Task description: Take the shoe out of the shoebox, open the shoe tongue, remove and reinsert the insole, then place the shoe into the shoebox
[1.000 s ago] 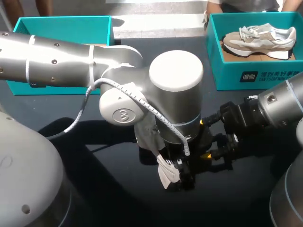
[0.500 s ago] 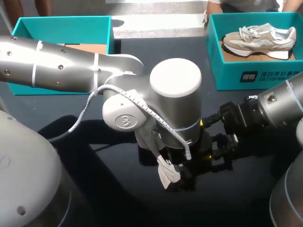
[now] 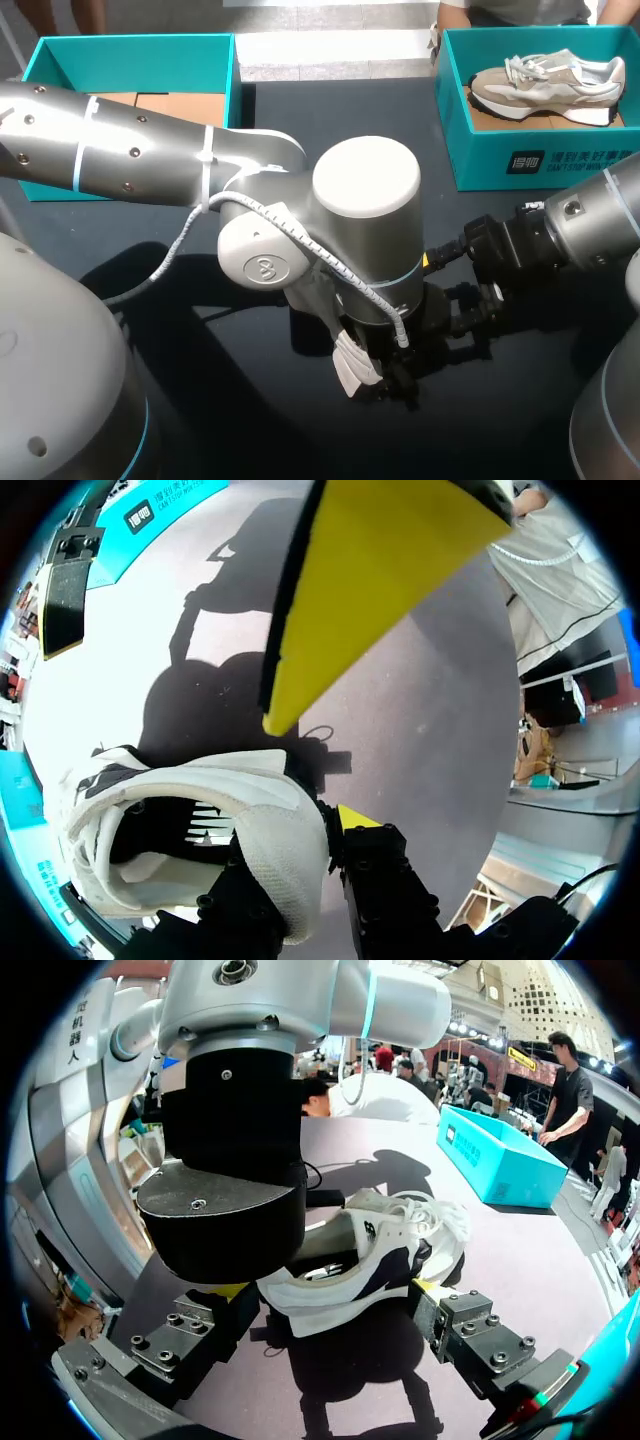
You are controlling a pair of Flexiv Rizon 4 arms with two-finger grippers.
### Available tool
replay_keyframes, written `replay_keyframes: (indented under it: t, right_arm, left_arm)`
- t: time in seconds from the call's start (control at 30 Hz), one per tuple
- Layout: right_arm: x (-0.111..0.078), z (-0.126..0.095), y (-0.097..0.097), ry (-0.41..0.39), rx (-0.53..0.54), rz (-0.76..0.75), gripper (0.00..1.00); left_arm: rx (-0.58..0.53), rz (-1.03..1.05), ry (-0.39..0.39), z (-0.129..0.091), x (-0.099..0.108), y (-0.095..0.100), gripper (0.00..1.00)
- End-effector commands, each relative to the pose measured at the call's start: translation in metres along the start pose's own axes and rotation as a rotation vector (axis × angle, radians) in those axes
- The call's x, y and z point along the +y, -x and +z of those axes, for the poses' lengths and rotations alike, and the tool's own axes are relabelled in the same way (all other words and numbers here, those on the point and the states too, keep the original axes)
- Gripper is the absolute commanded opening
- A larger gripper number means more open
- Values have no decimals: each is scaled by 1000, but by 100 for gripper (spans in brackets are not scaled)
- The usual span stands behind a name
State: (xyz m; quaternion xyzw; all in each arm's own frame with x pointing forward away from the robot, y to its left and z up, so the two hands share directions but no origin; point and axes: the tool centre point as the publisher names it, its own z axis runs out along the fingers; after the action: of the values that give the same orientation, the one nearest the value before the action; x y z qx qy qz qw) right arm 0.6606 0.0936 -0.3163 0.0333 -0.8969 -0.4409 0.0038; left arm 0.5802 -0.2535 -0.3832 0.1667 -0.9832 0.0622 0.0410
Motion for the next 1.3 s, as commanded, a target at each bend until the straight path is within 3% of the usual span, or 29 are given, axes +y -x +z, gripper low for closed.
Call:
replay_keyframes:
  t: [0.03, 0.17, 0.43, 0.8, 0.97, 1.13, 1.3]
  right_arm:
    - [1, 2, 0, -5, -2, 1, 100]
    - [1, 2, 0, -5, -2, 1, 100]
    - [1, 2, 0, -5, -2, 1, 100]
    - [1, 2, 0, -5, -2, 1, 100]
    - [1, 2, 0, -5, -2, 1, 100]
    - [1, 2, 0, -5, -2, 1, 100]
    - [1, 2, 0, -5, -2, 1, 100]
  left_arm:
    - [-4, 19, 16, -18, 2, 7, 0]
    - [-18, 81, 26, -43, 3, 10, 0]
    - [14, 167, 125, -86, 17, 26, 0]
    - [0, 267, 136, -143, 36, 59, 0]
    - [-17, 283, 214, -169, 47, 78, 0]
    - [-53, 313, 216, -197, 51, 90, 0]
    - [-64, 296, 219, -206, 59, 95, 0]
